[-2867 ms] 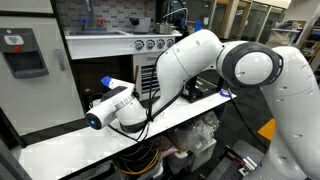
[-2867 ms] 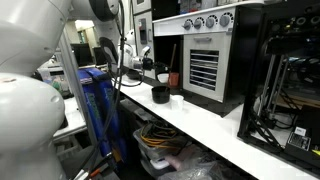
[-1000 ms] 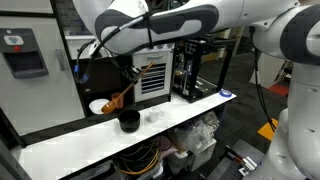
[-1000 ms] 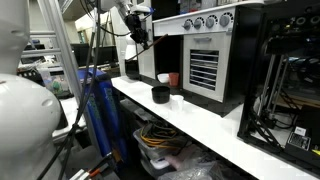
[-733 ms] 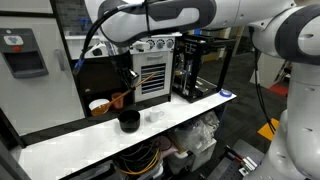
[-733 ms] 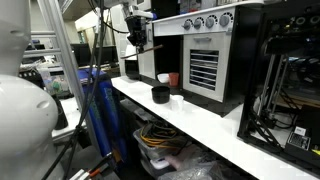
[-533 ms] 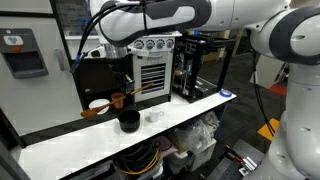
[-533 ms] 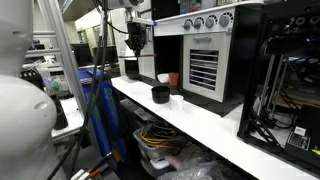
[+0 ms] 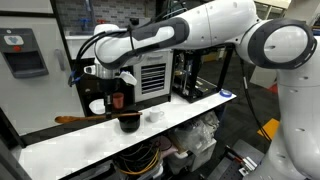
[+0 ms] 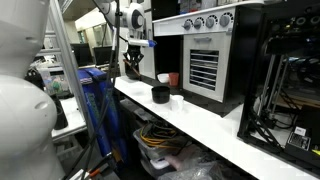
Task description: Use the spoon to stir the black cup
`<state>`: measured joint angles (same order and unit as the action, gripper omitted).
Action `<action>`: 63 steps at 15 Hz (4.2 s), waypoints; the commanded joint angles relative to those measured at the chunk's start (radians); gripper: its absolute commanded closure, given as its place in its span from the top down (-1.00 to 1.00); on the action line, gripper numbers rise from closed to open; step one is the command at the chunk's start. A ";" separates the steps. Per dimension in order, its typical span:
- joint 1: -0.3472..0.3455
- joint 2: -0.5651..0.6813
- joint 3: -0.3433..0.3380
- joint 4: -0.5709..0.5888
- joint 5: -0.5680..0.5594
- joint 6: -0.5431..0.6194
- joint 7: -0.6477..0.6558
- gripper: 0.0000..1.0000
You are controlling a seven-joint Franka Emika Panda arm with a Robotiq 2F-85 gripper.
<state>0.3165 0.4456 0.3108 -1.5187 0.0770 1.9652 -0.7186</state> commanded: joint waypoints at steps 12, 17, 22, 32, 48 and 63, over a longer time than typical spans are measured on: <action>0.087 0.275 -0.011 0.120 -0.187 0.212 0.297 -0.93; 0.096 0.362 -0.006 0.221 -0.205 0.188 0.279 -0.93; 0.101 0.425 -0.007 0.285 -0.210 0.168 0.248 -0.93; 0.110 0.460 -0.027 0.311 -0.271 0.139 0.229 -0.93; 0.086 0.339 -0.004 0.249 -0.284 0.005 0.176 1.00; -0.044 -0.271 -0.011 -0.234 -0.210 -0.056 0.200 1.00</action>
<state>0.3168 0.3351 0.3004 -1.5643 -0.1712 1.8737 -0.5247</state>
